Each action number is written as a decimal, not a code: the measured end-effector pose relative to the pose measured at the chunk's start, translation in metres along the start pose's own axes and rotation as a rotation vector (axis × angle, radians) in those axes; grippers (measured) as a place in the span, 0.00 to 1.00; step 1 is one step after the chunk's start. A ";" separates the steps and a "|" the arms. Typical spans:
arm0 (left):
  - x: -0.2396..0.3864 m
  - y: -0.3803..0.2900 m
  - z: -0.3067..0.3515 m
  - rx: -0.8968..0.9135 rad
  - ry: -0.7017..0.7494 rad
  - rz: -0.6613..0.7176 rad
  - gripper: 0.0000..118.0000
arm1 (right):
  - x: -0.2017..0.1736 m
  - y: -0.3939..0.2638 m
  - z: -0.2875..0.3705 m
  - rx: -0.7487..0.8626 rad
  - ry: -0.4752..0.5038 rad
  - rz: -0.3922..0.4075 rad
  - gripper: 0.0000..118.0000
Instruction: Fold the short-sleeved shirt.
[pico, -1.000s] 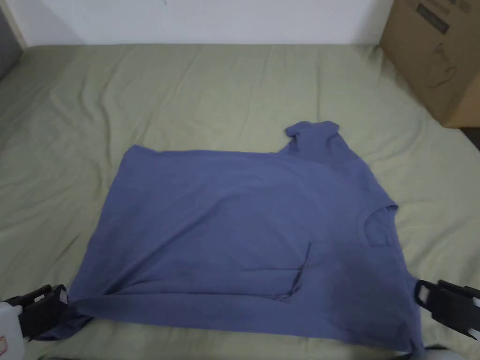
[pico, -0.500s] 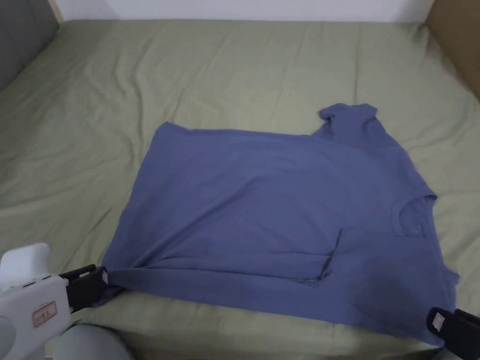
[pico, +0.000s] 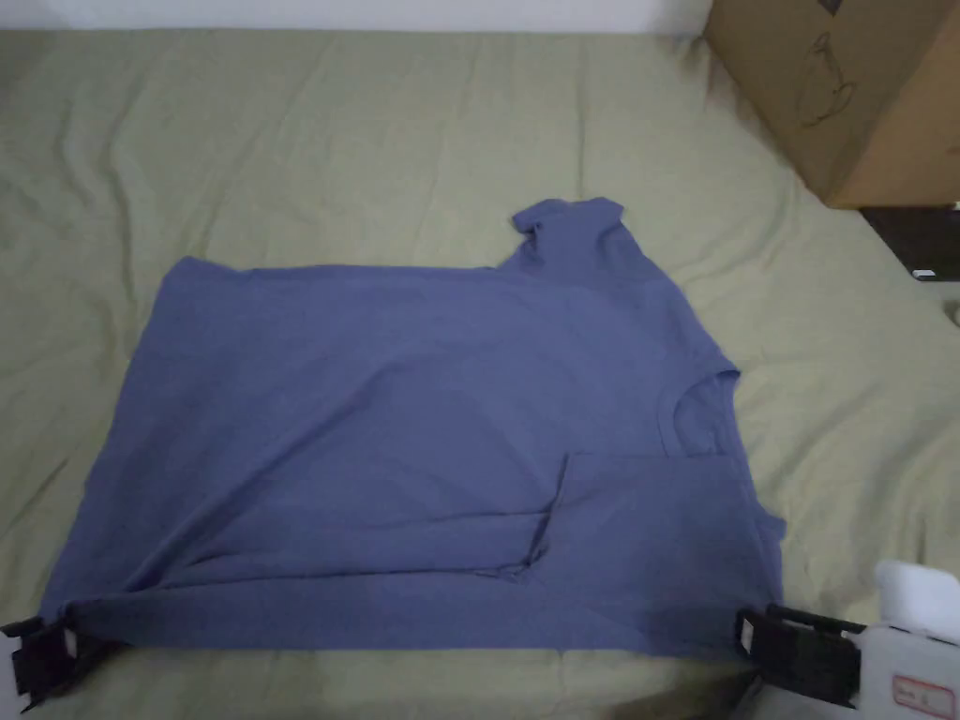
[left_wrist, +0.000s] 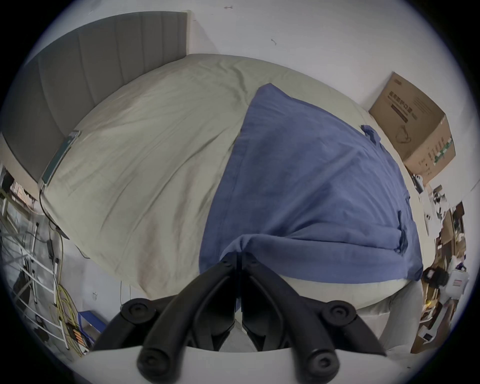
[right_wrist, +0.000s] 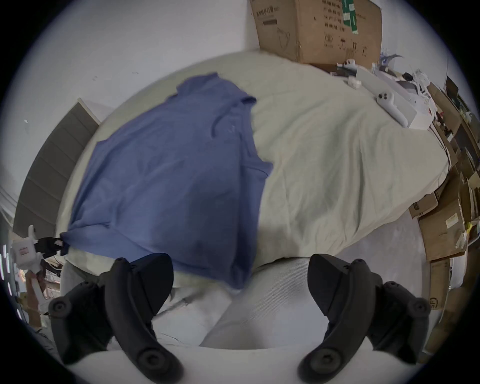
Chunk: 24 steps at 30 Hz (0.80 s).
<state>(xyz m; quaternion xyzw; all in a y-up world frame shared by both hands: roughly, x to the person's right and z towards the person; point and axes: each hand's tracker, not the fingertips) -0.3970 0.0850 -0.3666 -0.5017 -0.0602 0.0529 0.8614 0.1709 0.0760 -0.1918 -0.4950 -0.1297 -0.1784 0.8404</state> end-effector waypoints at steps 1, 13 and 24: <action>-0.002 0.001 -0.001 -0.004 0.002 0.001 0.04 | 0.003 0.003 -0.008 -0.035 -0.002 -0.008 0.70; 0.007 0.004 0.000 -0.028 0.047 -0.043 0.04 | -0.008 0.008 0.001 -0.001 0.091 0.063 0.05; 0.018 0.052 0.012 0.024 0.031 -0.071 0.04 | -0.002 0.082 0.037 0.159 0.195 -0.034 0.04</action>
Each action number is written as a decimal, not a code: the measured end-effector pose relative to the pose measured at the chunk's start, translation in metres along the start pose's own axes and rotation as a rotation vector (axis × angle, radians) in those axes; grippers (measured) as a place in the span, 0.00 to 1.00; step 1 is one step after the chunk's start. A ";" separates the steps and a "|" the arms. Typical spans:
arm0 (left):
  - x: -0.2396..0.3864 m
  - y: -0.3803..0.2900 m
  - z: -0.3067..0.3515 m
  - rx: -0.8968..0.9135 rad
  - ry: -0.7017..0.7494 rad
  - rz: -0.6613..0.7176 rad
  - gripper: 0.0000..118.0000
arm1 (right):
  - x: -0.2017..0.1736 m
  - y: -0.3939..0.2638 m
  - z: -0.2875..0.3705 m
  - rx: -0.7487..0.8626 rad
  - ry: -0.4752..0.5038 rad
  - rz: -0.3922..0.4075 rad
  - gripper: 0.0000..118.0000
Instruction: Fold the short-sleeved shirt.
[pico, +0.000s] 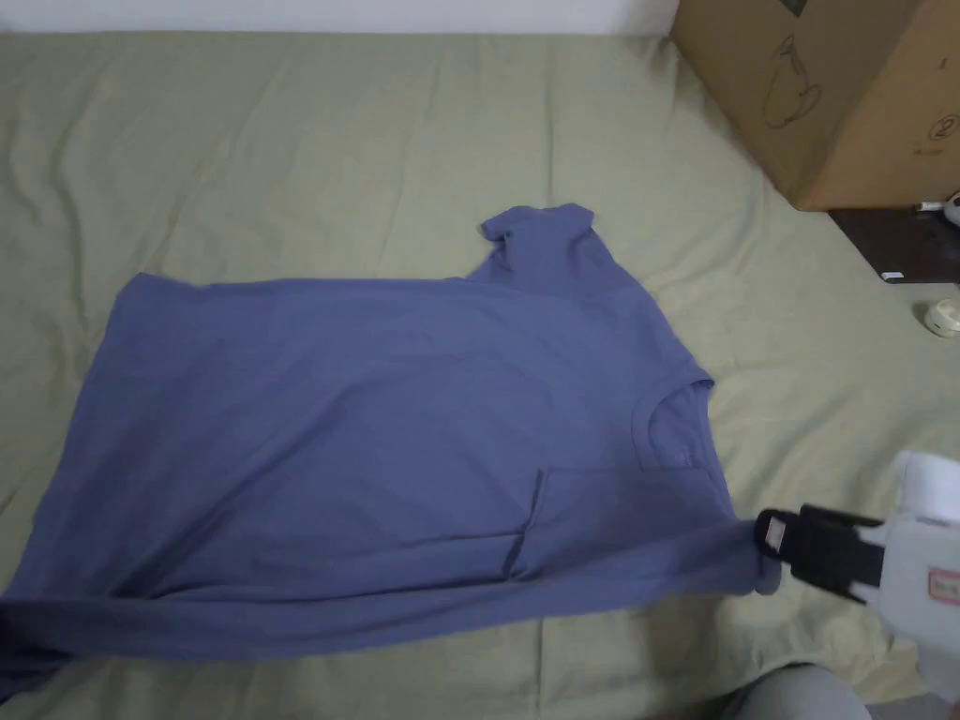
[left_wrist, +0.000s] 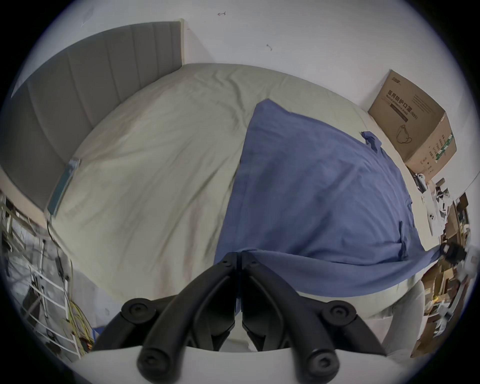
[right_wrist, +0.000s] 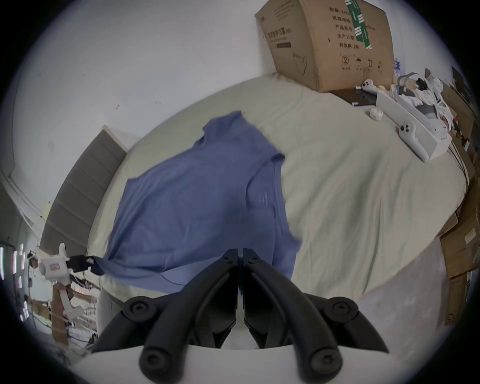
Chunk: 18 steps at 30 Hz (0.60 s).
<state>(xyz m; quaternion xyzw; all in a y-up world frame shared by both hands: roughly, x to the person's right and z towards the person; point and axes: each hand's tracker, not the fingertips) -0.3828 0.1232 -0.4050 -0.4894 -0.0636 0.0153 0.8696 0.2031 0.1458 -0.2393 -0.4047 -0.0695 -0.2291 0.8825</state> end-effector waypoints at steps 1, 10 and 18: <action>0.003 0.011 -0.002 0.010 0.010 -0.030 0.04 | 0.001 0.010 -0.005 0.011 -0.011 -0.001 0.04; 0.023 0.080 -0.061 -0.042 0.029 -0.095 0.04 | 0.025 0.058 -0.070 0.001 -0.148 -0.072 0.04; 0.012 0.067 -0.079 -0.039 0.027 -0.055 0.14 | 0.017 0.026 -0.051 -0.033 -0.100 -0.013 0.04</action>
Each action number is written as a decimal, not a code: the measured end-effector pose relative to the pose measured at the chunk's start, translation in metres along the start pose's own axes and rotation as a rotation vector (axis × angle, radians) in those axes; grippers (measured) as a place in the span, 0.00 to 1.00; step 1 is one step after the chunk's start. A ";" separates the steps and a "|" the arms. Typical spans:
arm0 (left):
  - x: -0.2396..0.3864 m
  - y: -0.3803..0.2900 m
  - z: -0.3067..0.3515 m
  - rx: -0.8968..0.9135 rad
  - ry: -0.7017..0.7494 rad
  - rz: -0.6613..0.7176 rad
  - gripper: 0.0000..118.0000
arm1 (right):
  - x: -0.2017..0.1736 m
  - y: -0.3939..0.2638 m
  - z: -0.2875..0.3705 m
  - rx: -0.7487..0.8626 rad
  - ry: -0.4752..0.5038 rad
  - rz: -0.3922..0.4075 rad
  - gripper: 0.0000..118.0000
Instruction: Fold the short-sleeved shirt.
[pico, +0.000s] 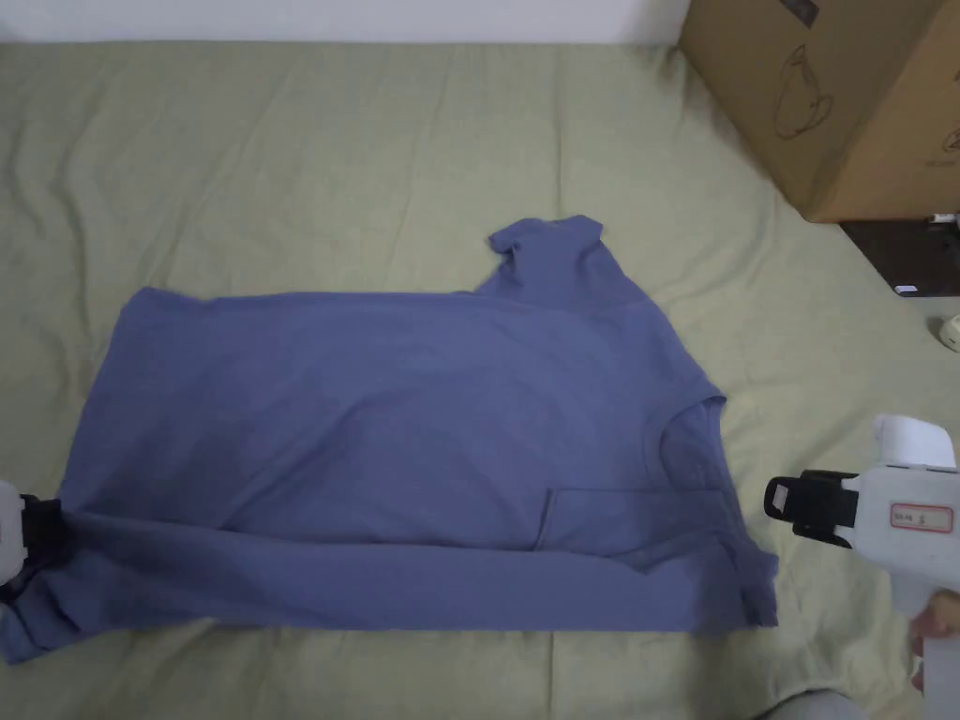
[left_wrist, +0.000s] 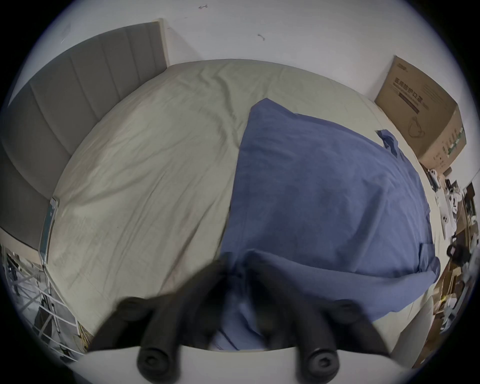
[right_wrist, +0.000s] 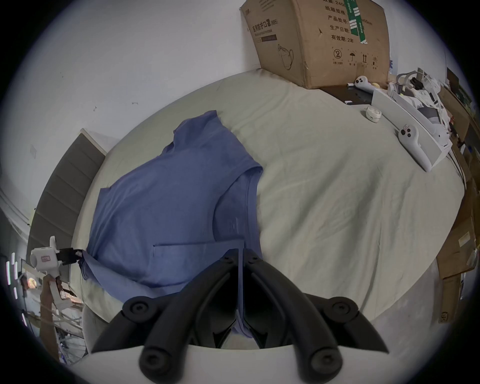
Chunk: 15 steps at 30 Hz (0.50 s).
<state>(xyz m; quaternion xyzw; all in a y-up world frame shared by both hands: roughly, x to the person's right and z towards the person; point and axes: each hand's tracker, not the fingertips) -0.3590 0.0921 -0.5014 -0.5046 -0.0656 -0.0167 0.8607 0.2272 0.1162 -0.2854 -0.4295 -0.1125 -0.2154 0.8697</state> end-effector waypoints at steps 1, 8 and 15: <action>-0.001 0.000 0.001 0.002 0.002 -0.002 0.43 | 0.000 -0.003 0.001 -0.001 -0.002 0.001 0.04; -0.009 -0.044 0.059 0.108 -0.023 0.014 1.00 | -0.021 -0.031 0.028 0.019 0.035 0.047 0.97; -0.010 -0.099 0.088 0.073 -0.104 0.091 0.15 | -0.052 -0.078 0.040 0.010 0.099 0.026 0.11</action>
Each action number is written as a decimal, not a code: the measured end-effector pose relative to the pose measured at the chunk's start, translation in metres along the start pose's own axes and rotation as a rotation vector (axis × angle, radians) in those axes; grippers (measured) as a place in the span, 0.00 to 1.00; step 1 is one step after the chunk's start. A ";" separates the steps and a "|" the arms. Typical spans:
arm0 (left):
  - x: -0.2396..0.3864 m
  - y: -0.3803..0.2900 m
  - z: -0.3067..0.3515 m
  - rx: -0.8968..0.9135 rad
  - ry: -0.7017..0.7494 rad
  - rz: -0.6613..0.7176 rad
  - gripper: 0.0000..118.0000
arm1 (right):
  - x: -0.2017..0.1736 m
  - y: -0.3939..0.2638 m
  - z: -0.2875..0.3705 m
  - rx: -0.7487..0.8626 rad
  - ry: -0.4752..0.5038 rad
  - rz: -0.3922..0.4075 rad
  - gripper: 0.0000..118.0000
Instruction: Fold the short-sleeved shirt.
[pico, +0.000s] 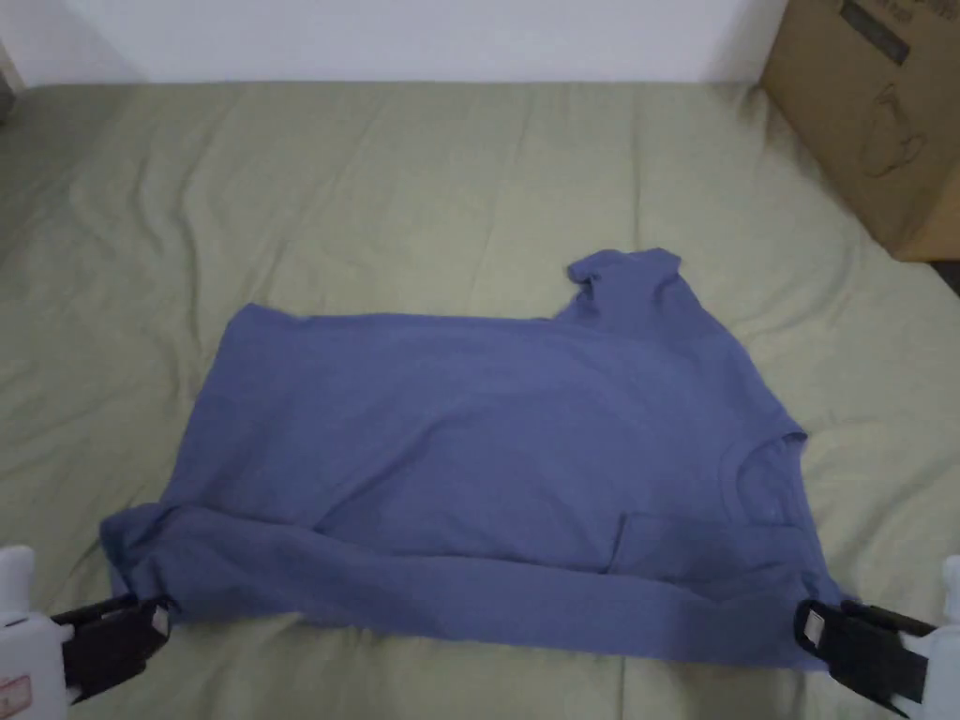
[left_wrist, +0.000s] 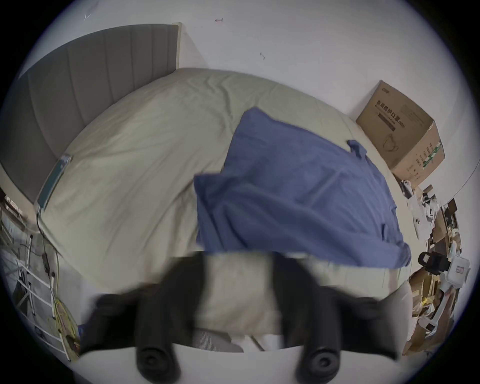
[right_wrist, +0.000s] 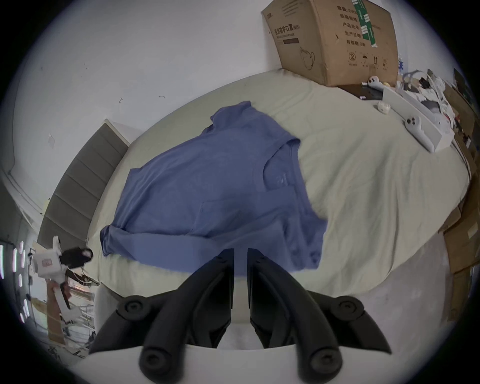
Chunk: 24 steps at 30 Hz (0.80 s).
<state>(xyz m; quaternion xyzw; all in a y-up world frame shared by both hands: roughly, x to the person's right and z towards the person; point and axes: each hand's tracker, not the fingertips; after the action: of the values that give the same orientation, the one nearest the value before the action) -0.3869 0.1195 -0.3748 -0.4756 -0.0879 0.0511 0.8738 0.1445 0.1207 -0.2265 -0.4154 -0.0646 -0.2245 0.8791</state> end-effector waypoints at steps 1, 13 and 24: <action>-0.001 -0.006 -0.003 -0.037 0.017 0.005 0.04 | 0.005 -0.006 -0.004 -0.005 0.005 -0.025 0.09; -0.009 0.022 -0.052 0.007 -0.023 0.121 0.97 | 0.013 -0.013 -0.007 -0.028 0.029 -0.116 0.08; 0.018 0.025 -0.087 -0.104 0.109 0.006 0.54 | 0.028 -0.006 -0.019 -0.018 -0.054 -0.164 0.90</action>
<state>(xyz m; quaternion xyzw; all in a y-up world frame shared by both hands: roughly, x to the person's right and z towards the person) -0.3520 0.0650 -0.4403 -0.5226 -0.0414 0.0235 0.8513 0.1653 0.0927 -0.2261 -0.4226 -0.1199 -0.2848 0.8520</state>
